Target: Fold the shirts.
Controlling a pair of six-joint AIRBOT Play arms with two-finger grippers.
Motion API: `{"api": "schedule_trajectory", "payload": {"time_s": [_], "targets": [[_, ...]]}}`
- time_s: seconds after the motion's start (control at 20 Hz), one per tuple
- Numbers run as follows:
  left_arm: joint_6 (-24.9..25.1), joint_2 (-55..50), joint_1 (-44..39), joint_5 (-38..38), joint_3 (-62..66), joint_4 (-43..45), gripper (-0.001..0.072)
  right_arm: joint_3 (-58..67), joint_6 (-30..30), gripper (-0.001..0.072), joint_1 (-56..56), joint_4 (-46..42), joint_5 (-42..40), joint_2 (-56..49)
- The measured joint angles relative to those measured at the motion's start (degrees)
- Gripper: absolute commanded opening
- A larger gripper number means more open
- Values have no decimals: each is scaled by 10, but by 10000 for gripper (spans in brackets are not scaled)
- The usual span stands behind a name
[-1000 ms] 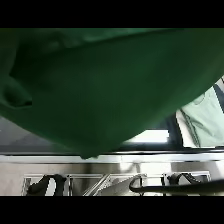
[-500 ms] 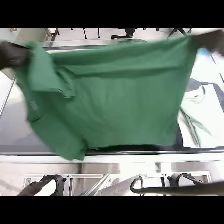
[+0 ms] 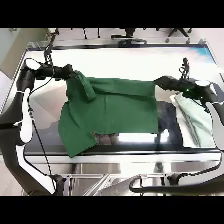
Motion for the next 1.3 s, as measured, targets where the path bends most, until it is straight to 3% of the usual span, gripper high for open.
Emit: {"api": "schedule_trajectory", "payload": {"time_s": [0.05, 0.1, 0.15, 0.2, 0.35, 0.55, 0.95, 1.3], "targets": [[0, -11, 12, -28, 26, -15, 24, -1, -7, 323, -5, -1, 3, 1], [-2, -14, 28, -57, 48, -31, 228, -2, -11, 323, -16, -8, 15, 9], [-2, -8, 46, -89, 58, -45, 575, -2, -10, 323, -30, -17, 28, 22], [-3, 3, 64, -116, 57, -52, 632, -3, 0, 323, -48, -35, 50, 38], [-7, 61, 125, -189, 0, -57, 632, -18, 39, 324, -105, -99, 127, 89], [-2, 159, 188, -247, -161, 22, 632, -106, 63, 325, -144, -166, 183, 150], [54, 275, 258, -160, -508, 106, 632, -228, 60, 324, -120, -195, 175, 138], [78, 212, 254, -123, -545, 111, 623, -239, 58, 325, -50, -197, 134, 94]]}}
